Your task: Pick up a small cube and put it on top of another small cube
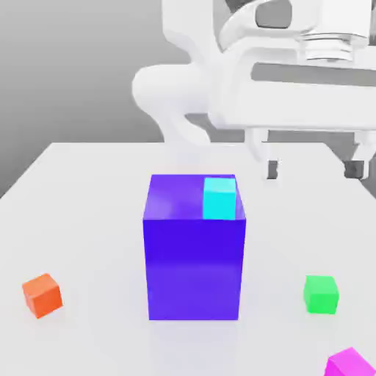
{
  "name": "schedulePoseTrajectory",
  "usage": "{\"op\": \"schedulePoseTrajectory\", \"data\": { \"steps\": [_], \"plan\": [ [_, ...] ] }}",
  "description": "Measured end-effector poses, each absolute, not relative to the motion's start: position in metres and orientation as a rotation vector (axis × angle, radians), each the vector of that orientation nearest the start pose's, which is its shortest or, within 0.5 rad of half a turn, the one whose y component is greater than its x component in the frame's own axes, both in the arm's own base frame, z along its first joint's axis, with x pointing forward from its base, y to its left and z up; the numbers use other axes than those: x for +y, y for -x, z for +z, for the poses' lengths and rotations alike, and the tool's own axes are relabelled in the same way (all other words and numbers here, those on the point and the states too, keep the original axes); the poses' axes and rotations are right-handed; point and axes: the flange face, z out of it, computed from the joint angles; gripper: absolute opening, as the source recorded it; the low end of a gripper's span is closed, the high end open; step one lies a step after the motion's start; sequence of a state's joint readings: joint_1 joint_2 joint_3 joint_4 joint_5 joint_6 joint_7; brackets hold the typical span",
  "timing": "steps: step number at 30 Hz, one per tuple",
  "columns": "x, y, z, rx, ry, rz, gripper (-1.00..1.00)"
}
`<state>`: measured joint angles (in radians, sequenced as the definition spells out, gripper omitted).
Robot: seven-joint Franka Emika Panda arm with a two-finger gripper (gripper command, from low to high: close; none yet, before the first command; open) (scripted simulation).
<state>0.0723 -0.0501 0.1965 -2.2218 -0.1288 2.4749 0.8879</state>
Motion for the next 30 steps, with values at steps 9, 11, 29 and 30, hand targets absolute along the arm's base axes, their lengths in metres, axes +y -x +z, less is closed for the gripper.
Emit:
{"op": "schedulePoseTrajectory", "data": {
  "steps": [9, 11, 29, 30],
  "plan": [
    [0.211, -0.527, 0.272, 0.635, 3.052, -0.169, 0.00],
    [0.225, -0.520, 0.238, 0.597, 3.072, -0.097, 0.00],
    [0.244, -0.507, 0.183, 0.544, 3.094, 0.000, -1.00],
    [0.245, -0.502, 0.189, 0.519, 3.105, -0.003, -1.00]
  ]
}}
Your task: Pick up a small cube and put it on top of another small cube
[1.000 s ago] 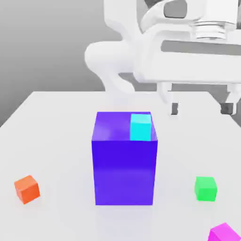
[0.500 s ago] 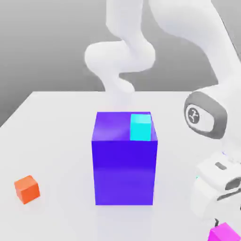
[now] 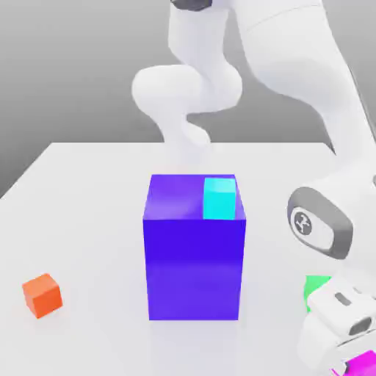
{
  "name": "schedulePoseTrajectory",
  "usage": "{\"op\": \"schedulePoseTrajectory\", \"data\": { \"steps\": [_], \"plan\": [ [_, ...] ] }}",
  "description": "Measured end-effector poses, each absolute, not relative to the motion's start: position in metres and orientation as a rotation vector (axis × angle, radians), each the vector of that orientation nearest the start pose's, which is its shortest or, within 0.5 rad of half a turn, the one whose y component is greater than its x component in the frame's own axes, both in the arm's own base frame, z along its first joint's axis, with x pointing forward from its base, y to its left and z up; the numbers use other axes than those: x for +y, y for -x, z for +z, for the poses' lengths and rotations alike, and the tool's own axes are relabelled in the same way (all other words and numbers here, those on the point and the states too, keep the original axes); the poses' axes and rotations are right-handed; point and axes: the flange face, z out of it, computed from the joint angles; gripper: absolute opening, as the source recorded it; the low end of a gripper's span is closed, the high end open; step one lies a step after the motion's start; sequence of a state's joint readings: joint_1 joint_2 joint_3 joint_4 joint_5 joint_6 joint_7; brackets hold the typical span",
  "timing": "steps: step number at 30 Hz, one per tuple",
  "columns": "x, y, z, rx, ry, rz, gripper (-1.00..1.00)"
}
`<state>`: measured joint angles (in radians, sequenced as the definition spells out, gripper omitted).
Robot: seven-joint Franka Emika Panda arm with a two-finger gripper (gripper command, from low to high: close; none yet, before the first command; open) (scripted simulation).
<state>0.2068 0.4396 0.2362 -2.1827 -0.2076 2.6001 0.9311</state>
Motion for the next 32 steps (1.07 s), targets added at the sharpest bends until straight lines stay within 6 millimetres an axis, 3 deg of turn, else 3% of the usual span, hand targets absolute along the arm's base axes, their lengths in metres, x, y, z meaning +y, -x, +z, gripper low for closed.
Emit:
{"op": "schedulePoseTrajectory", "data": {
  "steps": [11, 23, 25, 29, 30, 32],
  "plan": [
    [0.256, -0.430, 0.219, 0.130, 3.203, -0.050, -1.00],
    [0.257, -0.345, 0.243, -0.281, 3.140, -0.010, -1.00],
    [0.259, -0.337, 0.233, -0.322, 3.127, -0.002, -1.00],
    [0.255, -0.339, 0.192, -0.310, 3.126, 0.000, -1.00],
    [0.254, -0.339, 0.183, -0.309, 3.126, 0.000, 1.00],
    [0.254, -0.339, 0.183, -0.309, 3.126, 0.000, 1.00]
  ]
}}
